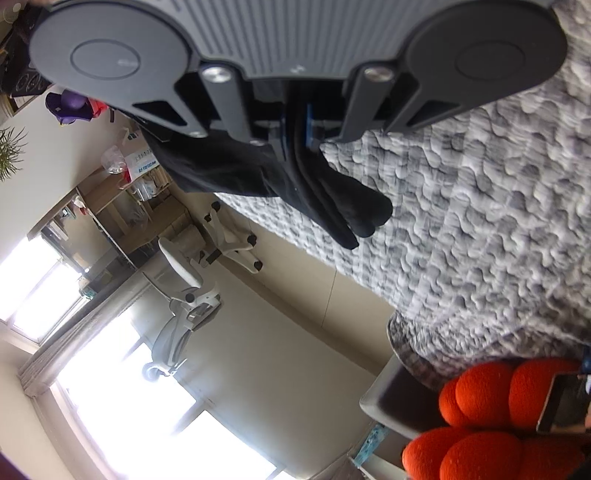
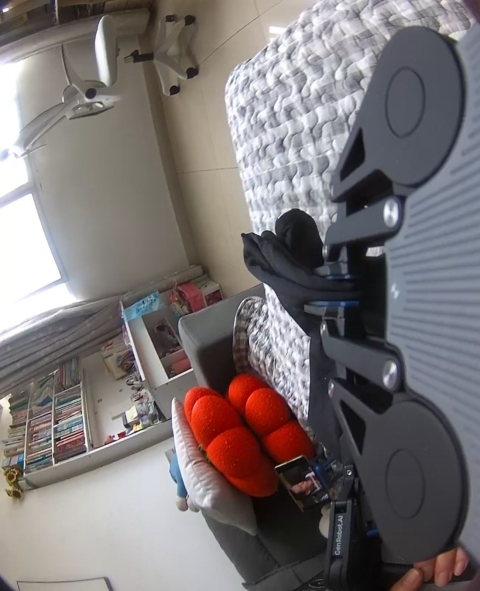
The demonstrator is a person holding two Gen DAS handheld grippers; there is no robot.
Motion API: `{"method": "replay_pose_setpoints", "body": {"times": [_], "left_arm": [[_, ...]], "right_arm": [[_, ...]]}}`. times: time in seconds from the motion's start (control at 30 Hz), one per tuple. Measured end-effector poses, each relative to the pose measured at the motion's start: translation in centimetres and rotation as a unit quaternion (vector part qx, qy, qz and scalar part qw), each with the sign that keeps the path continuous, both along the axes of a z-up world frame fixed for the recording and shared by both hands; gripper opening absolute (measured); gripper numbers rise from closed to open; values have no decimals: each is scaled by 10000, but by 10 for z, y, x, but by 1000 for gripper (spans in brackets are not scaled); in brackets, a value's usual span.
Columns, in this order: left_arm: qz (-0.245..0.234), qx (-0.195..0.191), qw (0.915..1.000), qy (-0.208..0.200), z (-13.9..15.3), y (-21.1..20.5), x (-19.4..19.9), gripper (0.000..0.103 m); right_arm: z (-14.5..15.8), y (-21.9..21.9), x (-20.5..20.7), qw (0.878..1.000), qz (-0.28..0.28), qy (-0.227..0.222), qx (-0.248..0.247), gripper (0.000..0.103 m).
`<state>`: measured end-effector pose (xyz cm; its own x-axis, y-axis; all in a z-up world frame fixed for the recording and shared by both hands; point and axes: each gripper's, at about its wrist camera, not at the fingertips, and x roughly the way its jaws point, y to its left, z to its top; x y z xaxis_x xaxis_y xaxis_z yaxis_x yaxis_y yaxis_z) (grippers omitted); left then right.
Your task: Fold clothes
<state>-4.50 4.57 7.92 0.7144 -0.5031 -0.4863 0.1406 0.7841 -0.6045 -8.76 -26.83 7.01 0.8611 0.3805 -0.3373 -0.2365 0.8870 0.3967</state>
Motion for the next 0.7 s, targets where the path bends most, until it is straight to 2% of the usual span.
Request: {"method": "replay_pose_setpoints", "body": {"times": [0.2,0.43,0.57,0.7], "left_arm": [[92,78,9999,-53,11,15,-7,9],[335,44,9993,-149,17,54,-21,9],[706,-59,9974,-134,15,95,-36,9],[1229,-90,9922,-182,15,146,-57,9]], "right_arm": [[13,16,2,9999,140,-31,-39,13],[24,56,10,9984,516,-52,-223,13],[26,96,24,9954,909,13,-294,13],[36,154,39,9876,1555,-5,-232,12]]}}
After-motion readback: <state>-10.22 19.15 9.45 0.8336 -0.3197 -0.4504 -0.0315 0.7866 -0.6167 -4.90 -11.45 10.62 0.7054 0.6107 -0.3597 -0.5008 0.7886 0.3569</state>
